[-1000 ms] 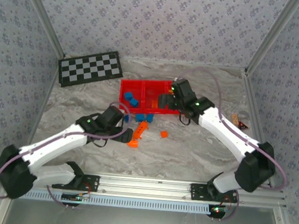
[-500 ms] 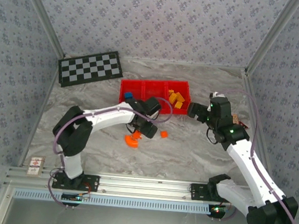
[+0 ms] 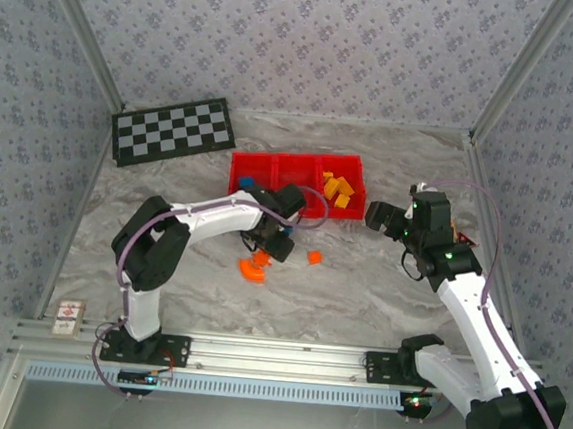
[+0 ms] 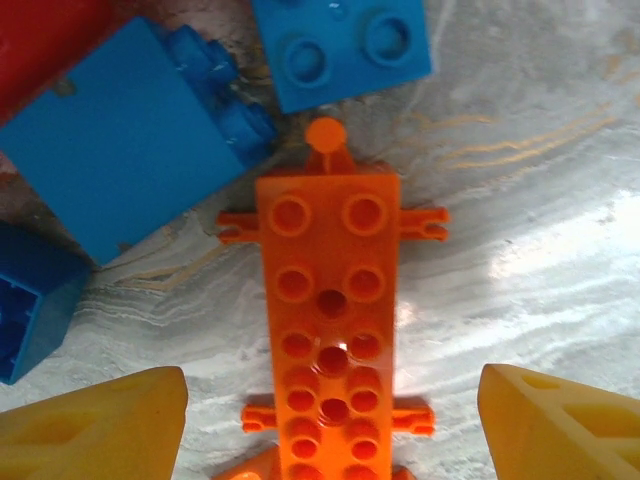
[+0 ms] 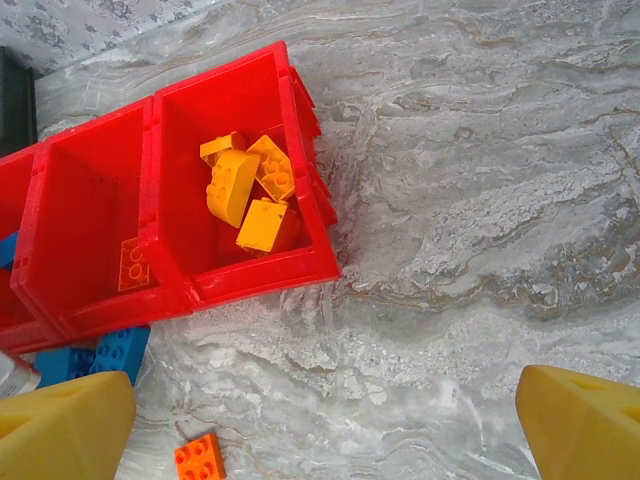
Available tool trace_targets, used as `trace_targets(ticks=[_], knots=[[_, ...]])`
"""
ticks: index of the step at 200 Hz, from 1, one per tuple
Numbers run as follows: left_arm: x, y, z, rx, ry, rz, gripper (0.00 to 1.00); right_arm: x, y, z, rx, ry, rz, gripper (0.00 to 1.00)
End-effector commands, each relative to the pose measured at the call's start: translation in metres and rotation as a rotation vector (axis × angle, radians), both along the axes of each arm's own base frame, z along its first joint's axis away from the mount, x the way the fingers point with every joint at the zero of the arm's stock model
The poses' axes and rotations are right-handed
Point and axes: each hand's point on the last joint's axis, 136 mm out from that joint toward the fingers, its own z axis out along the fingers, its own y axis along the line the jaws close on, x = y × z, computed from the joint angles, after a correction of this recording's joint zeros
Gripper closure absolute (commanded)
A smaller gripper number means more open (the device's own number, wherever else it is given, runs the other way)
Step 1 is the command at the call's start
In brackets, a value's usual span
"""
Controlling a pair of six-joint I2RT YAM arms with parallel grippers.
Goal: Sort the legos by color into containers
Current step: Pick up the lego from the center of the table.
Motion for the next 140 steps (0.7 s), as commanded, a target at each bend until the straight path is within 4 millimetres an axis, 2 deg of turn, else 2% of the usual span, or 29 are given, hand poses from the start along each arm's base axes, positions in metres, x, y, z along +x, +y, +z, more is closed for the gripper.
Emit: trace_targets(ticks=[1, 79, 140], knots=[[0.001, 0.002, -0.010, -0.003, 0.033, 0.021, 0.25, -0.001, 0.000, -0.001, 0.021, 0.002, -0.006, 0.00], [0.003, -0.008, -0.026, -0.012, 0.070, 0.005, 0.36, -0.002, -0.004, -0.006, 0.013, 0.014, -0.020, 0.00], [0.008, -0.003, -0.031, 0.019, 0.057, 0.045, 0.64, -0.004, -0.006, -0.009, 0.013, 0.020, -0.027, 0.00]])
